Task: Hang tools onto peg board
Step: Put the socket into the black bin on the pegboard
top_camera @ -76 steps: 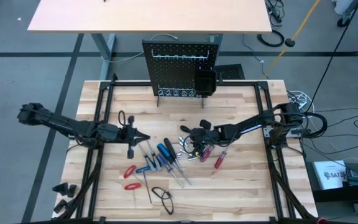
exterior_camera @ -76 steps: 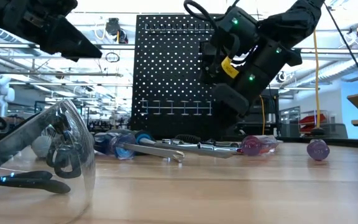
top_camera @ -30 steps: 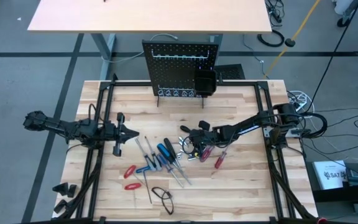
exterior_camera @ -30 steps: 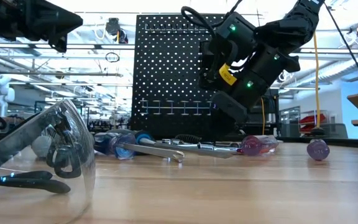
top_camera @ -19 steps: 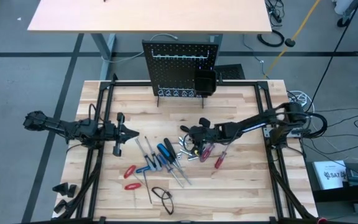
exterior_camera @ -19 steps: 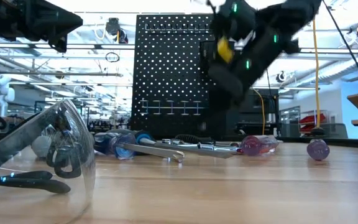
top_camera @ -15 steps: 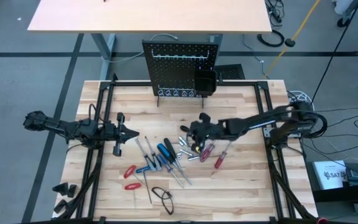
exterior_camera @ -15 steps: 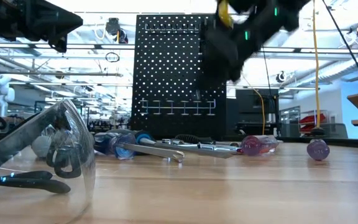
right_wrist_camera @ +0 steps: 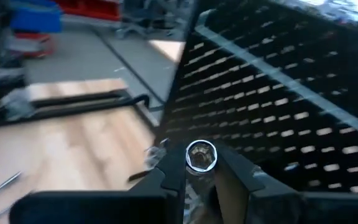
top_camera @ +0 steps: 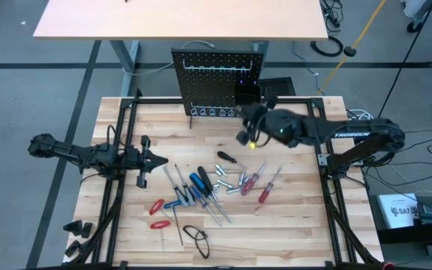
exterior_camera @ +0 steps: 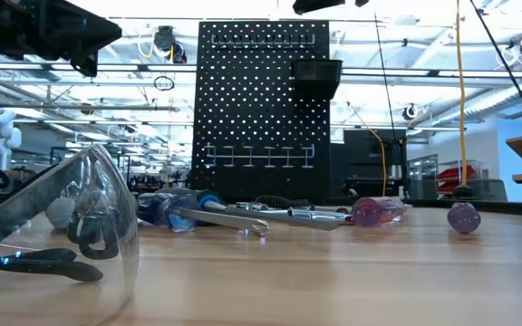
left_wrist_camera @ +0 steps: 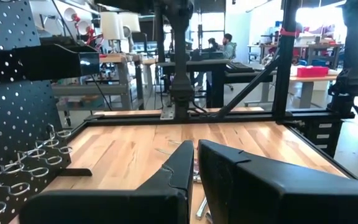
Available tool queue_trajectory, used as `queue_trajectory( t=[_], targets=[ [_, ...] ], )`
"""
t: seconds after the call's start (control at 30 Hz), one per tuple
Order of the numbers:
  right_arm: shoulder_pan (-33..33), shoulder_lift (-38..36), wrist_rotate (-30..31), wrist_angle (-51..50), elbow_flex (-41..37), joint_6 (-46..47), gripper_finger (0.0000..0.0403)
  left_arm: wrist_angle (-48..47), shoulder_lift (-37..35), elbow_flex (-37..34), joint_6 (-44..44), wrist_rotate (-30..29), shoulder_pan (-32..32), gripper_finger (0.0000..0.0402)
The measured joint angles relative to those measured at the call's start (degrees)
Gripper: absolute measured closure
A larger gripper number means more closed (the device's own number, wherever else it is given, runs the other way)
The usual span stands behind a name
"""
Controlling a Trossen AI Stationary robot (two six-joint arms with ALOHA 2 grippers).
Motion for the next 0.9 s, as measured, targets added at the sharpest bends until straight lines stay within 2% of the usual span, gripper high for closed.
queue_trajectory(
  t=[0.33,0.63,0.9],
  targets=[
    [-9.10,0.26,-0.62,-8.39,1.75,4.87,0.0354,-0.07,0.00,0.00,-0.32,-0.72,0.00,0.0369],
    [-10.76,0.28,-1.01,-11.58,1.75,6.51,0.0352,-0.60,0.00,0.00,0.09,-0.94,0.00,0.0369],
    [-10.76,0.28,-0.75,-11.52,1.75,6.54,0.0248,-0.55,0.00,0.00,0.09,-1.05,0.00,0.0369]
  ],
)
